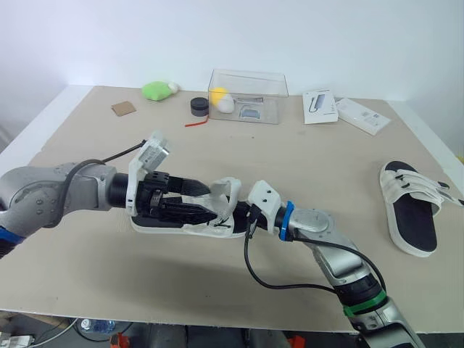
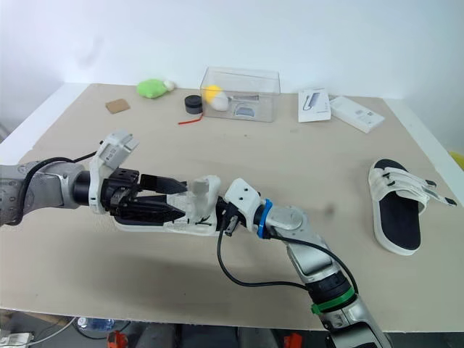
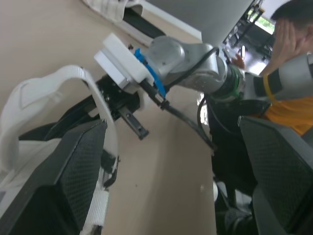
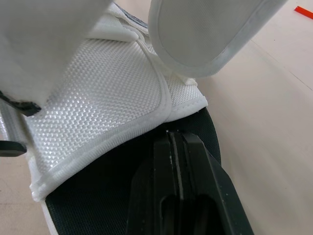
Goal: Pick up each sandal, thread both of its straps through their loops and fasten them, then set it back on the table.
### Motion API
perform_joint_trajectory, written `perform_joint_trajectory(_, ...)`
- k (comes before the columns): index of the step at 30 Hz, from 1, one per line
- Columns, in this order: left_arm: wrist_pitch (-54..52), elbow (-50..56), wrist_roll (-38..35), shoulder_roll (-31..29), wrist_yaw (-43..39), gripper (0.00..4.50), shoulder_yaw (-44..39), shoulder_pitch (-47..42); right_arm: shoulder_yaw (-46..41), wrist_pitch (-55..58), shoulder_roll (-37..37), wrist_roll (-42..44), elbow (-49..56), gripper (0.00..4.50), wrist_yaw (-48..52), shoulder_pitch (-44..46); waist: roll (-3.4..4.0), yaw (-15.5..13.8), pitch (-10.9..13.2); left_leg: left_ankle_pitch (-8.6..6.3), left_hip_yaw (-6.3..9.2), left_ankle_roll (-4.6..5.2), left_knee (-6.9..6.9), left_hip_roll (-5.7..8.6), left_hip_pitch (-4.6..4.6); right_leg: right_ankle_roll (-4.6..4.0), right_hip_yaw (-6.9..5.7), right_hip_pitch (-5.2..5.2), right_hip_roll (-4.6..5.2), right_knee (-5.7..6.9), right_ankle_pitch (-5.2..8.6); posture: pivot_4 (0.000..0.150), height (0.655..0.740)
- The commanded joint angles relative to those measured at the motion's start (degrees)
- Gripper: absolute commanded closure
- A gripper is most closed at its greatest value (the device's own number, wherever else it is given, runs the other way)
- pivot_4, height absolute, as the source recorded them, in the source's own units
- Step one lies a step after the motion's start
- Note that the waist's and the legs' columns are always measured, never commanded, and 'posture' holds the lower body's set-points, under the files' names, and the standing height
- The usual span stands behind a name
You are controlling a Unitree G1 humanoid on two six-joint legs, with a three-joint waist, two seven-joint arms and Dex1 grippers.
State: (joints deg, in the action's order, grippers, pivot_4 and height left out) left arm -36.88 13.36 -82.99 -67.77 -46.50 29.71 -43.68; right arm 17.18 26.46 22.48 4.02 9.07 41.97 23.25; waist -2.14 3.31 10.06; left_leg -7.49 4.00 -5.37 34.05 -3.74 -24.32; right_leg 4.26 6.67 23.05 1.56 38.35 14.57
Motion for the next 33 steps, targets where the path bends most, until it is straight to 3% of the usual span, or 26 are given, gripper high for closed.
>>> perform_joint_trajectory(1,-4.0,1.2,7.6,4.3,2.9,0.06,-3.9,2.2,1.5,0.8,0.1,-0.3,-0.3,4.5,0.5,-0.8,0.01,0.0,0.0,0.0,0.0,0.0,0.0,0.0,0.0,0.0,0.01,0.0,-0.01,0.0,0.0,0.15,0.74)
perform_joint_trajectory(7,-9.8,-1.4,16.7,14.3,7.3,0.06,-7.0,4.7,1.5,0.7,0.0,-0.4,-0.4,4.5,0.4,-0.7,-0.03,-0.2,0.0,-0.01,0.0,0.0,-0.03,0.0,-0.04,0.0,0.03,0.07,-0.06,-0.02,0.0,0.15,0.74)
perform_joint_trajectory(12,-14.0,-2.3,19.8,20.5,8.2,0.06,-11.0,4.8,1.4,0.8,-0.2,-0.5,-0.5,4.5,0.2,-0.6,-0.05,-0.2,0.0,-0.01,0.0,0.0,-0.03,0.0,-0.04,-0.01,0.06,0.08,-0.06,-0.05,-0.02,0.15,0.74)
perform_joint_trajectory(14,-15.5,-2.3,21.2,22.1,8.2,0.85,-12.0,4.7,1.4,0.8,-0.2,-0.5,-0.4,4.5,0.1,-0.6,-0.04,-0.1,0.0,-0.01,0.0,0.0,-0.04,0.0,-0.04,-0.01,0.06,0.09,-0.06,-0.05,-0.02,0.15,0.74)
perform_joint_trajectory(16,-17.6,-1.9,21.7,23.4,7.7,1.91,-12.9,4.7,1.4,0.7,-0.3,-0.5,-0.4,4.5,0.0,-0.6,-0.04,0.0,0.0,-0.02,0.0,0.0,-0.07,0.0,-0.04,-0.01,0.06,0.1,-0.06,-0.05,-0.02,0.15,0.74)
perform_joint_trajectory(22,-23.1,-2.3,22.5,25.7,6.9,4.27,-16.2,3.8,1.3,0.6,-0.3,-0.5,-0.5,4.5,-0.1,-0.6,-0.04,0.0,0.0,-0.02,0.0,-0.01,-0.07,0.0,-0.04,-0.01,0.07,0.11,-0.06,-0.06,-0.02,0.15,0.74)
perform_joint_trajectory(28,-33.2,-10.3,17.8,26.9,5.2,4.42,-23.0,-0.6,1.2,0.5,-0.2,-0.4,-0.6,4.5,-0.1,-0.7,-0.04,0.1,0.0,-0.02,0.01,-0.01,-0.08,0.0,-0.06,-0.01,0.06,0.17,-0.07,-0.06,-0.02,0.15,0.74)
perform_joint_trajectory(33,-38.3,-16.5,19.2,27.7,2.1,4.42,-24.0,-1.8,1.4,0.4,-0.3,-0.4,-0.6,4.5,-0.2,-0.7,-0.04,0.4,0.0,-0.03,0.0,-0.02,-0.11,0.0,-0.09,-0.01,0.06,0.18,-0.06,-0.11,-0.02,0.15,0.74)
